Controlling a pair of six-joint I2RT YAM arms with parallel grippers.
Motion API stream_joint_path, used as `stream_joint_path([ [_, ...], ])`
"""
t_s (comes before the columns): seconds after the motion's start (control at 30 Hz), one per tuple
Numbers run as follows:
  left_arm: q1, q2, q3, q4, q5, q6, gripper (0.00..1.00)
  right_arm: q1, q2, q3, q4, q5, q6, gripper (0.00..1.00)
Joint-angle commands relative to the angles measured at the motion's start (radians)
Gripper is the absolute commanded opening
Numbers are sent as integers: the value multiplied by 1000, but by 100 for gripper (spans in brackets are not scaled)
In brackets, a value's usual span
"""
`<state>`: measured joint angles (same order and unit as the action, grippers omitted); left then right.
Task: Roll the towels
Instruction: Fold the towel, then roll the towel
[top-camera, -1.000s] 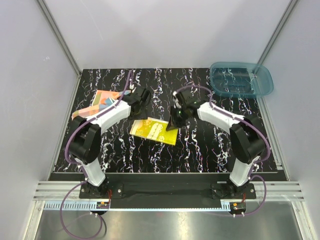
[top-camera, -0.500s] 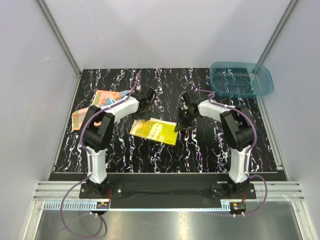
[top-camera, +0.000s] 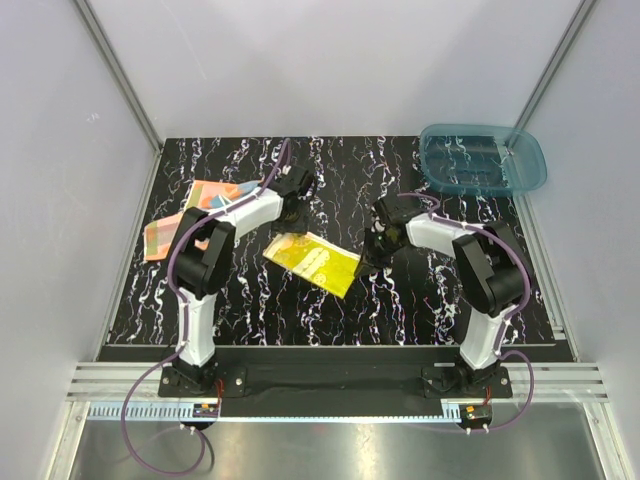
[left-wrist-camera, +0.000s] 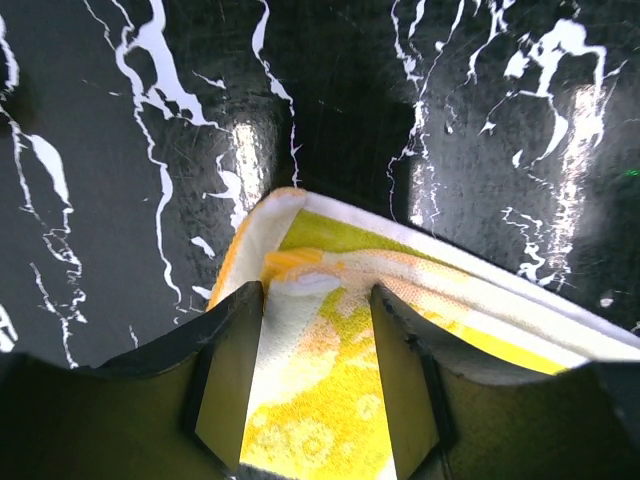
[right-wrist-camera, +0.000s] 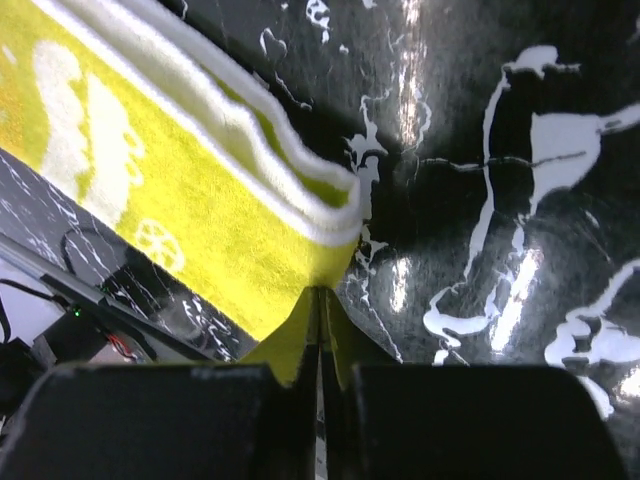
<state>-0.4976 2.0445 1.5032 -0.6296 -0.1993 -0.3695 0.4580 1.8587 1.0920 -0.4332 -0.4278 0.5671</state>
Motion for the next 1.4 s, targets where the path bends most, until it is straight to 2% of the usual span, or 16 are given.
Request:
stream_joint_path([
  [0.0, 4, -35, 74, -22, -31, 20, 52, 7, -84, 87, -85, 33, -24, 8],
  [0.03, 2, -52, 80, -34, -43, 21, 52, 7, -102, 115, -135, 55, -45, 22],
  [0.1, -9, -113, 103, -73, -86, 35, 52, 7, -122, 170, -182, 76, -62, 35],
  [0.23, -48, -248, 111, -117, -195, 69, 52, 7, -206, 298, -266, 113, -78, 39],
  [0.33, -100, -387, 39, -69, -232, 122, 53, 7, -294, 316, -274, 178, -75, 52],
  [0.43, -102, -542, -114, 55, -65, 147, 60, 8, -412, 261, -221, 273, -79, 76],
  [0.5, -43, -656, -225, 207, 121, 68, 92, 8, -476, 182, -184, 345, -70, 94],
  [0.53, -10, -679, -280, 246, 209, 41, 99, 7, -539, 157, -155, 371, -67, 100],
  [0.6, 89, -672, -340, 268, 526, -24, 99, 7, -598, 87, -133, 412, -56, 100],
  [0.67, 94, -653, -348, 239, 560, -55, 99, 7, -676, 48, -118, 422, -56, 100],
  [0.73, 44, -685, -369, 228, 458, -48, 99, 7, -743, -4, -93, 451, -75, 100],
  [0.9, -241, -771, -364, 151, -9, -57, 95, 7, -854, -60, -93, 524, -59, 100],
  [1.0, -412, -719, -298, 40, -274, -100, 88, 5, -880, -43, -142, 570, -46, 100],
  [1.07, -517, -624, -241, -78, -409, -175, 74, 5, -882, -40, -164, 570, -44, 100],
  [1.27, -731, -292, -5, -292, -580, -357, 63, 5, -862, -29, -240, 624, -29, 100],
  [1.37, -783, -167, 64, -331, -563, -384, 62, 7, -863, -21, -275, 646, -23, 100],
])
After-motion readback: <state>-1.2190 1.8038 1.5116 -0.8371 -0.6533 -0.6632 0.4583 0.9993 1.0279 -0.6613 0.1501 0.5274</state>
